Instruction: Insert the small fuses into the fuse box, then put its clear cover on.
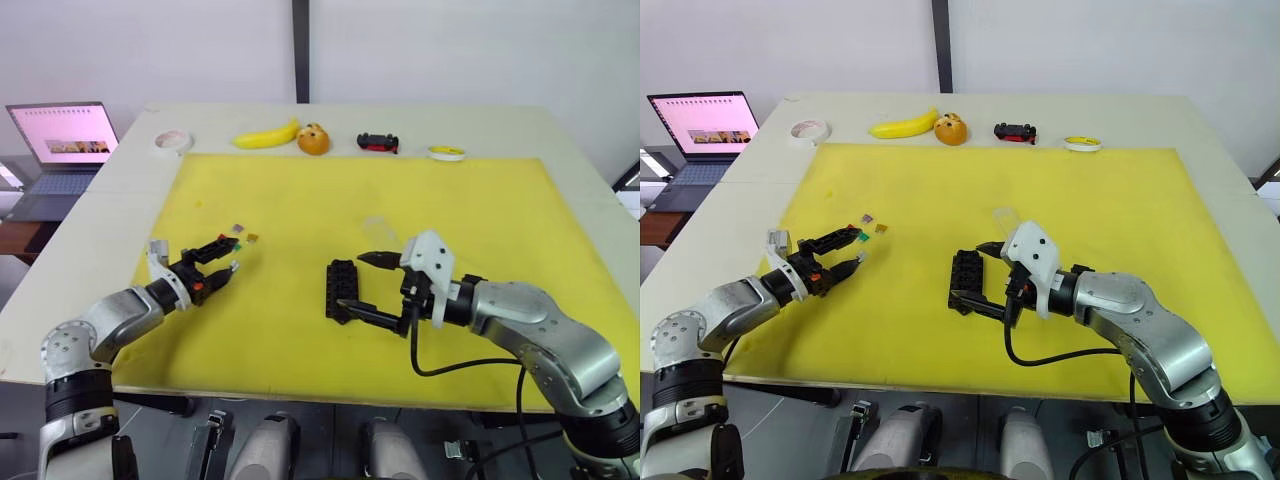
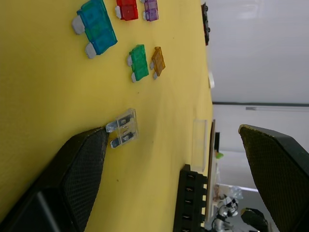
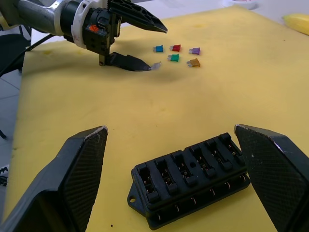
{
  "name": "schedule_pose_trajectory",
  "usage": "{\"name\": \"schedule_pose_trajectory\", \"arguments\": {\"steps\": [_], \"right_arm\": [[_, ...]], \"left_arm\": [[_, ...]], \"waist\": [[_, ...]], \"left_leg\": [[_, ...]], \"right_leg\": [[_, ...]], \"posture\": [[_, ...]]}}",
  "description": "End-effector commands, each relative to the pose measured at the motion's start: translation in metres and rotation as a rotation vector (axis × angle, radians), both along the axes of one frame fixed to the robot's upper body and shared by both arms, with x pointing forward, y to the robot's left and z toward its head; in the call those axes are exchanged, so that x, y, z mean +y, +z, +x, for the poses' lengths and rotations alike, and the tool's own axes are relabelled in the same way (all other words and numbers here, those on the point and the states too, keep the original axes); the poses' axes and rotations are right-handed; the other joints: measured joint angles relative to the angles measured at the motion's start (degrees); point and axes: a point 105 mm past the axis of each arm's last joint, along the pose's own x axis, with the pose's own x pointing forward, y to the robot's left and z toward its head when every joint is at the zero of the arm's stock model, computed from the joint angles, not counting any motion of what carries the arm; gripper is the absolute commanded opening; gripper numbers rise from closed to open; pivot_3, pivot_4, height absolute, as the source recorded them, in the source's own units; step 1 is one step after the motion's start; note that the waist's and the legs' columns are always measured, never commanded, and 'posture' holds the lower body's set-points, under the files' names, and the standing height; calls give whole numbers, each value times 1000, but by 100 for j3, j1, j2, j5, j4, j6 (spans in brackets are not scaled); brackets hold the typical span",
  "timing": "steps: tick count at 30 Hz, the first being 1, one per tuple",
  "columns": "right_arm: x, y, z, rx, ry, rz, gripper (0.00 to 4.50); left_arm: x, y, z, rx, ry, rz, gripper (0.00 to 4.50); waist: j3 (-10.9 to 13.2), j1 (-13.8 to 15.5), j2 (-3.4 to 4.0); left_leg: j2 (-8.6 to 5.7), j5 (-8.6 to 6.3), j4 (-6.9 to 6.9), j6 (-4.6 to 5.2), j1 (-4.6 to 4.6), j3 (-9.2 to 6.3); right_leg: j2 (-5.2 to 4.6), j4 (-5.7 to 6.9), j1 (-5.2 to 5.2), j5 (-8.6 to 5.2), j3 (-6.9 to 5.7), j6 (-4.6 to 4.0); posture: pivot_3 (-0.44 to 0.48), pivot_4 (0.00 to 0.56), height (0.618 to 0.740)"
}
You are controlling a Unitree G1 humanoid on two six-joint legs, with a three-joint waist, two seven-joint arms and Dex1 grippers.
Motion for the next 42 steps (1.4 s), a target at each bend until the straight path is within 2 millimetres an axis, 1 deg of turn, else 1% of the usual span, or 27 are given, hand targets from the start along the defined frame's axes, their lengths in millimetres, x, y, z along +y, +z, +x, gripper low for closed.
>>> {"name": "schedule_pose_trajectory", "arguments": {"steps": [1,5,7,8,26,33,34,35,37,42], "right_arm": [[-1,12,-5,-53,11,4,4446],[-1,11,-5,-51,8,3,4446],[-1,11,-5,-49,7,2,4500],[-1,11,-5,-49,6,0,4500],[-5,10,-5,-48,0,-15,4500],[-5,9,-6,-45,1,-20,4500],[-5,9,-6,-45,1,-20,4500],[-5,9,-6,-44,1,-20,4500],[-5,9,-6,-43,1,-21,4500],[-5,8,-7,-39,3,-20,4500]], "left_arm": [[-11,-16,-1,53,-38,10,4500],[-11,-18,0,51,-42,1,4500],[-11,-17,-1,43,-47,-9,3974],[-11,-17,-1,41,-53,-9,3621],[-18,-28,-3,48,-66,14,3621],[-12,-36,-4,61,-42,33,3621],[-10,-36,-4,61,-40,33,3066],[-10,-37,-4,61,-39,33,2782],[-9,-38,-5,66,-43,41,1790],[-11,-39,-5,71,-45,40,1790]], "waist": [[-1,0,1],[-2,1,3],[-3,0,4],[-2,-3,4],[-3,3,5],[-5,6,8],[-5,5,8],[-5,0,8],[-5,-13,8],[-5,-18,9]], "left_leg": [[0,0,0,0,0,0],[-1,0,0,0,3,-1],[-1,0,0,1,4,-1],[-1,0,0,1,4,-1],[-1,0,0,1,4,-2],[-2,-1,0,2,5,-5],[-2,-1,-1,2,5,-5],[-2,-1,-1,2,5,-5],[-2,-1,-2,2,5,-4],[1,-1,-4,2,6,-3]], "right_leg": [[0,0,1,0,0,0],[0,-1,5,0,-1,0],[0,0,5,0,-1,0],[0,0,5,0,-1,0],[-1,-5,9,0,-1,0],[-2,-7,12,0,-4,0],[-2,-7,12,0,-4,0],[-2,-7,12,0,-4,0],[-1,-7,10,0,-4,0],[0,-6,8,0,-3,0]], "posture": [[0,150,740],[0,150,740],[0,150,740],[0,150,740],[0,150,740],[0,150,740],[0,150,740],[0,150,740],[0,150,740],[0,150,740]]}}
